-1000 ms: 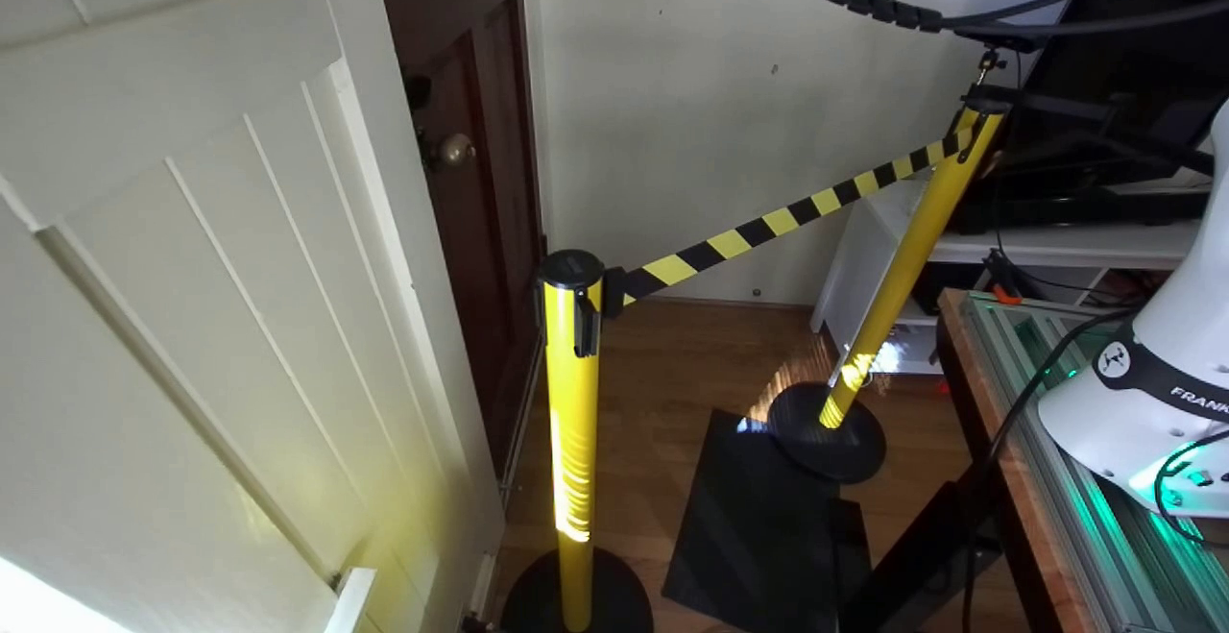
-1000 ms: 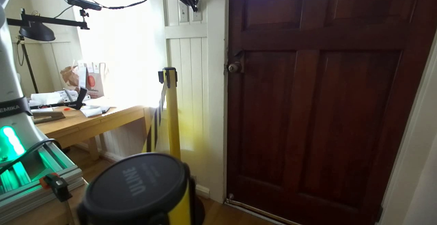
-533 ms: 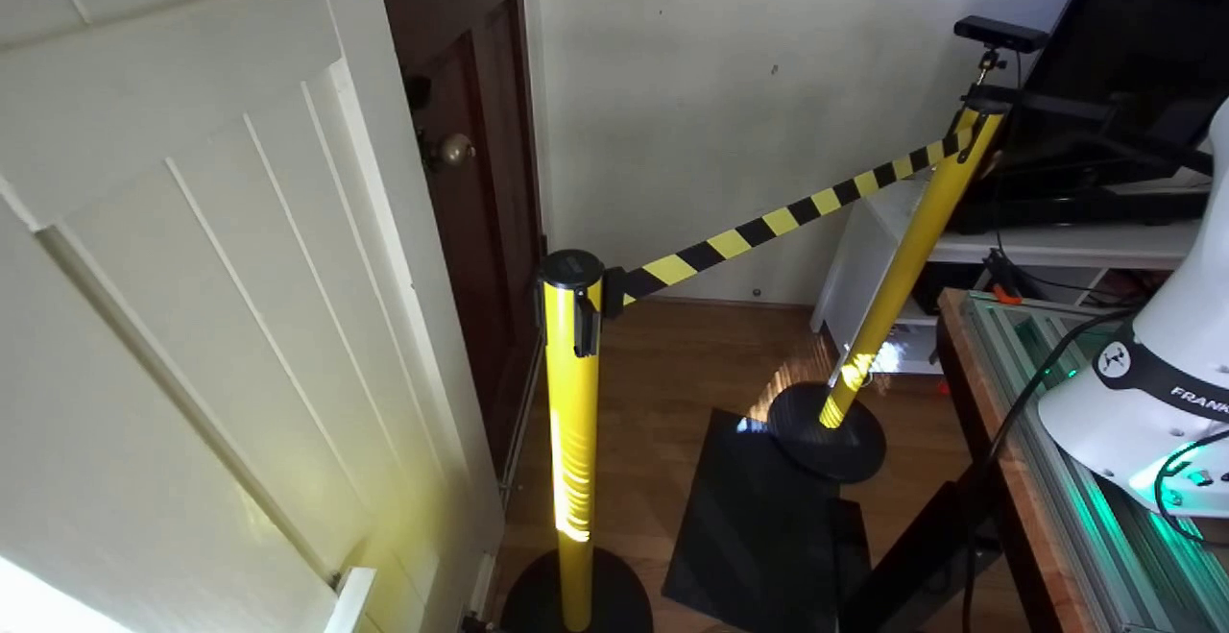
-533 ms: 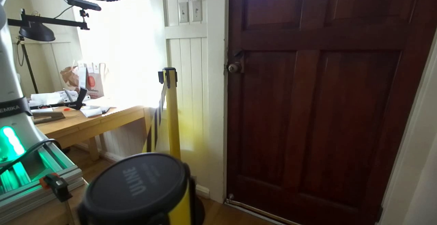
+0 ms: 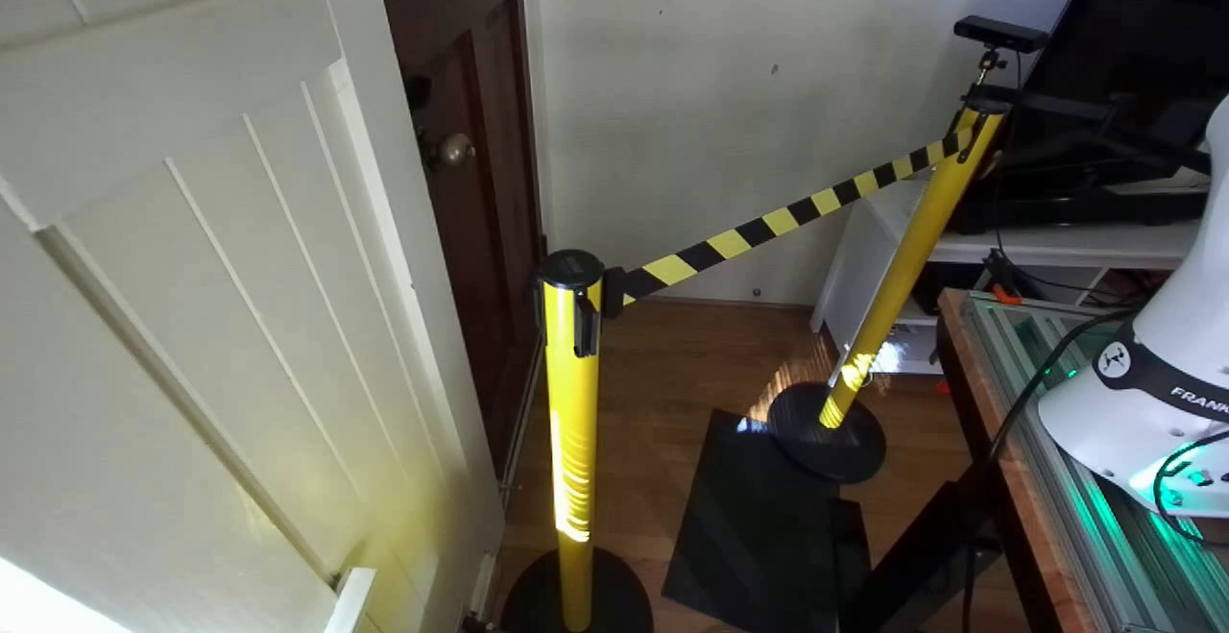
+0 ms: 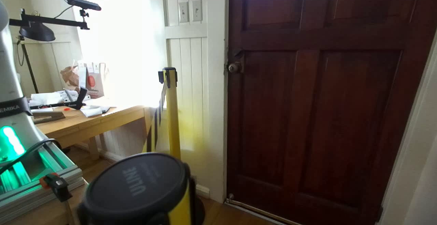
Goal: Flip up the light switch
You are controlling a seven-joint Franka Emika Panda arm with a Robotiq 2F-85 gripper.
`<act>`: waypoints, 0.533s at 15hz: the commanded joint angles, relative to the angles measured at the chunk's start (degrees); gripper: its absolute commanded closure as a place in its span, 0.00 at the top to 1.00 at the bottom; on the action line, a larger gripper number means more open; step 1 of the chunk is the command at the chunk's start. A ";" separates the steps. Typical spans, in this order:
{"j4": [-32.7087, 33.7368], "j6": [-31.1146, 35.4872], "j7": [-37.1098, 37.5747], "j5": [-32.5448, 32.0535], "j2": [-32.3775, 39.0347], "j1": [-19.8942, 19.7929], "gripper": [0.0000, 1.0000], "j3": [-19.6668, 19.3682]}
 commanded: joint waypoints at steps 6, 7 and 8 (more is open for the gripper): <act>2.00 3.96 2.76 -0.41 6.32 3.21 1.00 0.76; 2.35 5.16 3.63 -0.61 7.11 3.68 1.00 0.61; 2.75 5.75 4.20 -0.47 7.85 4.08 0.96 0.60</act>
